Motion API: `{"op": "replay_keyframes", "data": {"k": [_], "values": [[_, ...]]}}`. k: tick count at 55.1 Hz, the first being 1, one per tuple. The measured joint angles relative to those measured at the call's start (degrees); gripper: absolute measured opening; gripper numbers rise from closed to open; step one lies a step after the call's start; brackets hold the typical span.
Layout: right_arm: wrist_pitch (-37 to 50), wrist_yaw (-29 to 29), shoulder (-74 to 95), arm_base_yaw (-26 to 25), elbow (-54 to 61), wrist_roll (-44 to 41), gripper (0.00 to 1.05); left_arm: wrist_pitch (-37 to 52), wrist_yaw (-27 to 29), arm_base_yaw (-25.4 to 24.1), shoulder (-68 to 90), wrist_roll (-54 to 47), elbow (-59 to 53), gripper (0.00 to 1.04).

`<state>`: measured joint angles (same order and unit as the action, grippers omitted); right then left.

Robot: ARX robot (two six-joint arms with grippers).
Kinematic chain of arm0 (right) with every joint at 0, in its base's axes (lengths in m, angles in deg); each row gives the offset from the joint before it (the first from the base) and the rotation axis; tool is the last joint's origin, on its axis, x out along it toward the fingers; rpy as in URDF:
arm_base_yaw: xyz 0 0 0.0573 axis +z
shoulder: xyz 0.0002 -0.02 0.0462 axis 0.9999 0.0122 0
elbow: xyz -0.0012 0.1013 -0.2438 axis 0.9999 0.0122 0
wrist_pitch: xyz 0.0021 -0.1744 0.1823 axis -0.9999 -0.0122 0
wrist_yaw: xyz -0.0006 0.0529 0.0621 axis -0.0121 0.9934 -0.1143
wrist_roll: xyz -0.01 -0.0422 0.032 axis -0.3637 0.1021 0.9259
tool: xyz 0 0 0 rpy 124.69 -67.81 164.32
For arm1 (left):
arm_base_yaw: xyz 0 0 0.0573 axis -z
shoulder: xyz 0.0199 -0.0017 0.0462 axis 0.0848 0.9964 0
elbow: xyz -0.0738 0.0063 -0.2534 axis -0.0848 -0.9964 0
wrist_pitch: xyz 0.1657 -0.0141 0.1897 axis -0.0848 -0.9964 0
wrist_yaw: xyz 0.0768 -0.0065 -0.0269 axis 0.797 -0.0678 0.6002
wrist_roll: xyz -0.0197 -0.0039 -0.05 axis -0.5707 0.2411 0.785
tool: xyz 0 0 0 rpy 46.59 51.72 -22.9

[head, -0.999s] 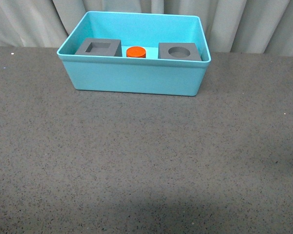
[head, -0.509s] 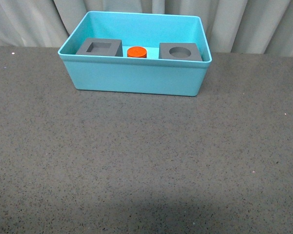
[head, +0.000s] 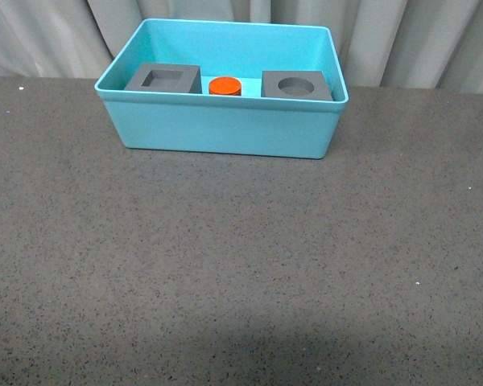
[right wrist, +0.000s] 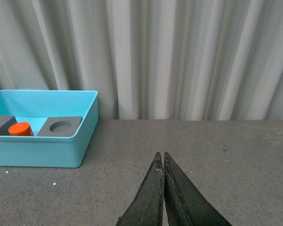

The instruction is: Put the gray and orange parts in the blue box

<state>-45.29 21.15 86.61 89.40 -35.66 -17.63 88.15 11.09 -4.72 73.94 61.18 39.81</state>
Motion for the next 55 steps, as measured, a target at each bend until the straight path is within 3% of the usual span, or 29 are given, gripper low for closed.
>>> {"op": "replay_keyframes", "data": {"k": [29, 36, 49, 55], "values": [[-8.57, 0.02, -9.25, 0.00, 0.48, 0.00, 0.00, 0.00, -0.02, 0.00, 0.00, 0.00, 0.00, 0.98], [-18.03, 0.15, -16.72, 0.00, 0.44, -0.02, 0.00, 0.00, 0.04, 0.00, 0.00, 0.00, 0.00, 0.98], [-18.67, 0.17, -18.88, 0.00, 0.44, -0.07, 0.01, 0.00, -0.02, 0.00, -0.02, 0.02, 0.00, 0.98], [-18.67, 0.17, -18.93, 0.00, 0.44, -0.02, 0.25, 0.00, 0.00, 0.00, -0.02, 0.00, 0.00, 0.98]]}}
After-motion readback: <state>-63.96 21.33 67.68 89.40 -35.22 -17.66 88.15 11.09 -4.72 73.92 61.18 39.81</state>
